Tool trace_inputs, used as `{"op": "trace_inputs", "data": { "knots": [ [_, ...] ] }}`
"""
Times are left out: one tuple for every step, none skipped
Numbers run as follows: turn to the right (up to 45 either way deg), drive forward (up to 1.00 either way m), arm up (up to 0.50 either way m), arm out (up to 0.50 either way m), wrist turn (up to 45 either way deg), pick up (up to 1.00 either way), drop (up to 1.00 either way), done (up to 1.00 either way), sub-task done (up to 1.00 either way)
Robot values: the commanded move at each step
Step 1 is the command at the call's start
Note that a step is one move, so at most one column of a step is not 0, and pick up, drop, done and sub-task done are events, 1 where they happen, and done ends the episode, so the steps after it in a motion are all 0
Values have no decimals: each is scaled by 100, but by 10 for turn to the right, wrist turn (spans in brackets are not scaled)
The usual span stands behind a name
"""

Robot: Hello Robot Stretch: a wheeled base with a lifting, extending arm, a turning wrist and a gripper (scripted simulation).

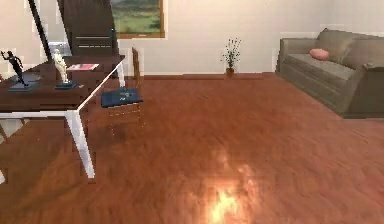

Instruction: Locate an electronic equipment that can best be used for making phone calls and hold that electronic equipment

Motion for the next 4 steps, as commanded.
{"op": "trace_inputs", "data": {
  "knots": [
    [0,100,0,0,0,0,0,0,0],
    [-30,0,0,0,0,0,0,0,0],
    [0,95,0,0,0,0,0,0,0],
    [-30,0,0,0,0,0,0,0,0]
  ]
}}
